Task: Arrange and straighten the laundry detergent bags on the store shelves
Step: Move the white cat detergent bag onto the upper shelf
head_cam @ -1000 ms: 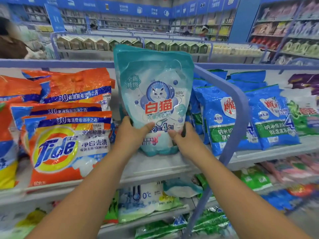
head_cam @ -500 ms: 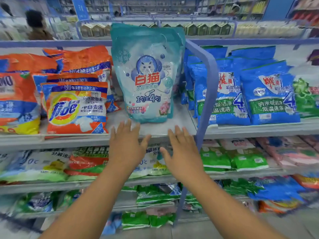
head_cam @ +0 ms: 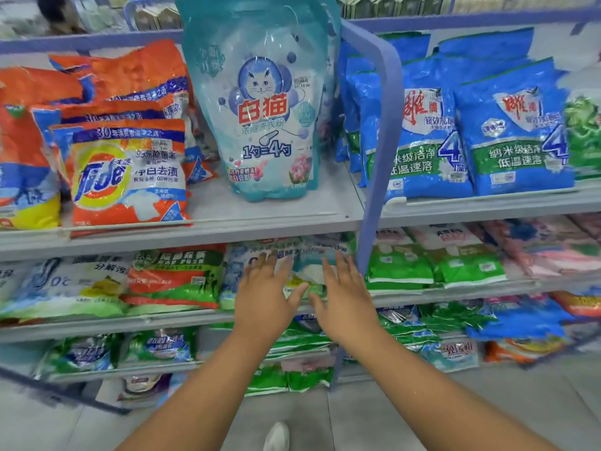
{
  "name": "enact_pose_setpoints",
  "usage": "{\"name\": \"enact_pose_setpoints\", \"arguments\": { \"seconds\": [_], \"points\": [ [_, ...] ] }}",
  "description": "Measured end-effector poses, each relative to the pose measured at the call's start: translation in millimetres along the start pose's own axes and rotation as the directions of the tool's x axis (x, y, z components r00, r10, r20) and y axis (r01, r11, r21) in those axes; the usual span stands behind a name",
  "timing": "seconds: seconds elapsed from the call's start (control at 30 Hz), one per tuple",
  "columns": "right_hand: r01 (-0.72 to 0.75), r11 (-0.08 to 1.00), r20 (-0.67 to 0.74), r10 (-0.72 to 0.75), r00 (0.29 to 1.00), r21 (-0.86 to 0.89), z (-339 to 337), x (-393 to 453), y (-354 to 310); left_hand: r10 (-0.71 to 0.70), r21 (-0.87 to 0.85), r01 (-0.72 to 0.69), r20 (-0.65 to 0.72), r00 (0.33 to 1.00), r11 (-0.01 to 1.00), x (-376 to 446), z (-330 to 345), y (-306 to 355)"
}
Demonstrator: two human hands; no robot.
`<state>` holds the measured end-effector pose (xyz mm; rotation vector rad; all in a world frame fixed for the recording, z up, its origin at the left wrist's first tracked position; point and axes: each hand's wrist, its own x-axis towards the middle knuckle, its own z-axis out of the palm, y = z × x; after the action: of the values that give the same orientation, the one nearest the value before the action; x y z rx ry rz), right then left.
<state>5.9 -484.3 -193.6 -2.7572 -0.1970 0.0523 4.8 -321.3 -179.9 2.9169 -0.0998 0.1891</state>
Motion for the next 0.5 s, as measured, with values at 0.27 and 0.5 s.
{"name": "enact_pose_setpoints", "arguments": {
  "seconds": [0.27, 0.5],
  "points": [
    [-0.13, 0.991, 0.081, 0.13, 0.988, -0.01, 30, 18, -21, -0.008, 0.002, 0.008, 0.275, 0.962, 1.0, 72, 40, -19],
    [-0.271, 0.963, -0.018, 0.271, 0.962, 0.005, 49, 59, -16, -0.088, -0.283, 0.283, 0.547, 0.833, 0.916, 117, 70, -29]
  ]
}}
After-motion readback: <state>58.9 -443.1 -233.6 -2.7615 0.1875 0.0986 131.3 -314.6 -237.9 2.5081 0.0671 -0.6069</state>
